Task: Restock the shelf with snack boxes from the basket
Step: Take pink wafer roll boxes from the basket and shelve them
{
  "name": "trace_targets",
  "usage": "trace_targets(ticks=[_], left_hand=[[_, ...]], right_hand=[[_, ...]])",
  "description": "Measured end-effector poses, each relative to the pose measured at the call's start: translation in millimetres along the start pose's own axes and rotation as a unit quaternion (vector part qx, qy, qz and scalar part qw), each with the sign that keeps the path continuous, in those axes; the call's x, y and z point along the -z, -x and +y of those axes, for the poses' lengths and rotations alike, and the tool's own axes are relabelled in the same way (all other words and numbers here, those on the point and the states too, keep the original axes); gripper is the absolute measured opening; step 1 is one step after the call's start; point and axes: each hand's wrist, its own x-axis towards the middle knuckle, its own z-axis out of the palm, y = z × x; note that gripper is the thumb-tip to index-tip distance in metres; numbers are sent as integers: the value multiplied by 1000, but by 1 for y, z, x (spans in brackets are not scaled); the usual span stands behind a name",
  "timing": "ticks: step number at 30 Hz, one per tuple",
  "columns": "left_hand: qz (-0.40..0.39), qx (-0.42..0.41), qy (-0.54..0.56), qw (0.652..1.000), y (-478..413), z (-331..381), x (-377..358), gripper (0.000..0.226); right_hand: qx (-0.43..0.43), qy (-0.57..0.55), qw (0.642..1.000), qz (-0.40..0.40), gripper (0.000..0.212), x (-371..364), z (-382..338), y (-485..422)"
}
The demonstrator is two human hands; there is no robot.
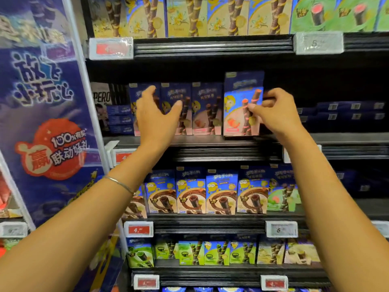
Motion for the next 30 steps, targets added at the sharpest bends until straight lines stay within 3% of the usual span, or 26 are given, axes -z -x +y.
trace_targets(ticks=[4, 9, 14, 25, 30], left_hand=[[31, 65, -84, 994, -15, -21, 12, 91], [20, 139, -78, 987, -29, -37, 14, 95], [22, 162, -75, 984, -41, -41, 14, 100], [14, 185, -91, 978, -49, -51, 9, 83], [-11, 209, -105, 972, -54, -54, 7, 92]], right_hand=[[-9, 57, 997, 48, 41, 3, 24, -15], [-44, 94, 993, 48, 38, -15, 36, -26], [-49, 130, 990, 39, 33, -32, 35, -34], [-123, 42, 991, -26, 17, -55, 31, -38], [-147, 17, 988, -40, 11, -59, 31, -38]])
